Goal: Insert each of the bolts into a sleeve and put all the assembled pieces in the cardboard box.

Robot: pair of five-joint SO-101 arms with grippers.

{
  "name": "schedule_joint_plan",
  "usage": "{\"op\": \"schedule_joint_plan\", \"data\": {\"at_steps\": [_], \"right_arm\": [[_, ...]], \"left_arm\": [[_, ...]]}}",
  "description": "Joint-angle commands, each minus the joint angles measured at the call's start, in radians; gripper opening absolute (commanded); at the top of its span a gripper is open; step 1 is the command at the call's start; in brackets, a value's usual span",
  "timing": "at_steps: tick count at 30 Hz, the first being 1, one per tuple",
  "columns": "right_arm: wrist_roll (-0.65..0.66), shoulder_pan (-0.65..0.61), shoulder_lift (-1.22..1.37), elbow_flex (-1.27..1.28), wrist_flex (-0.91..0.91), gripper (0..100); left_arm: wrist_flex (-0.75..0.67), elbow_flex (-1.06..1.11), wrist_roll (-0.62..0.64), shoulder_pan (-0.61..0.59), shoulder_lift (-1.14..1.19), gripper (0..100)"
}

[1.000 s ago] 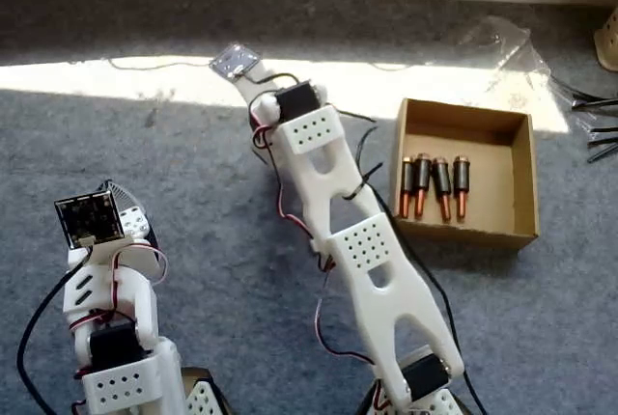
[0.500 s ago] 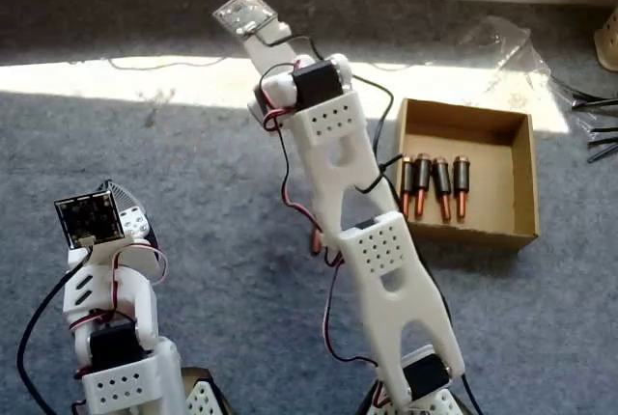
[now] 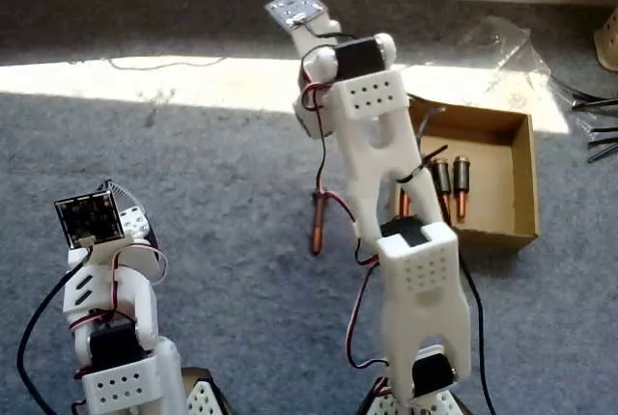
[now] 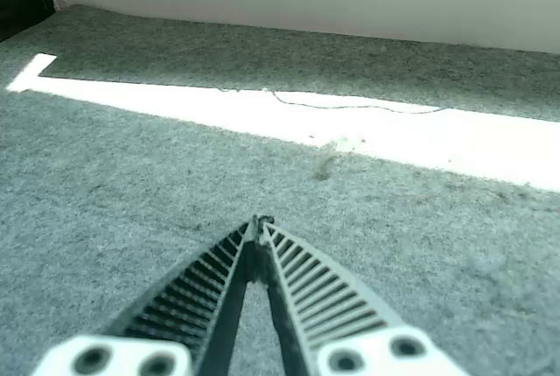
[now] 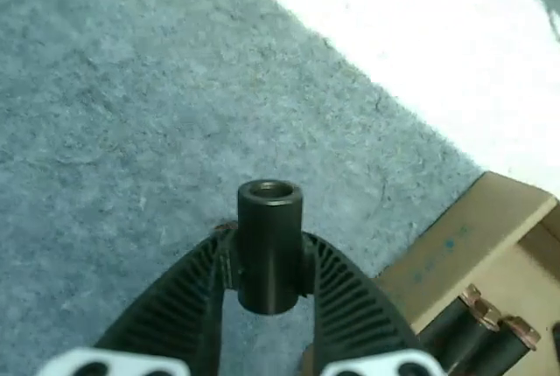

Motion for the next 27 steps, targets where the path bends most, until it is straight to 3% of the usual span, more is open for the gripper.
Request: {"op": "schedule_joint_plan", "data": {"at_steps": [1,11,27], "right_arm": [[-0.012,0.051,-0.073,0.073,0.013,0.5],[-0.009,0.131,-0.071,0.334,-0.137,0.5],[-0.005,0.133,-0.071,0.605,-0.352,0.5]], "left_arm": [[-0.025,0.022,0.003,0.002,-0.01,2],[-0.025,0.022,0.003,0.019,-0.01,2],[-0.025,0.022,0.003,0.019,-0.01,2]]}}
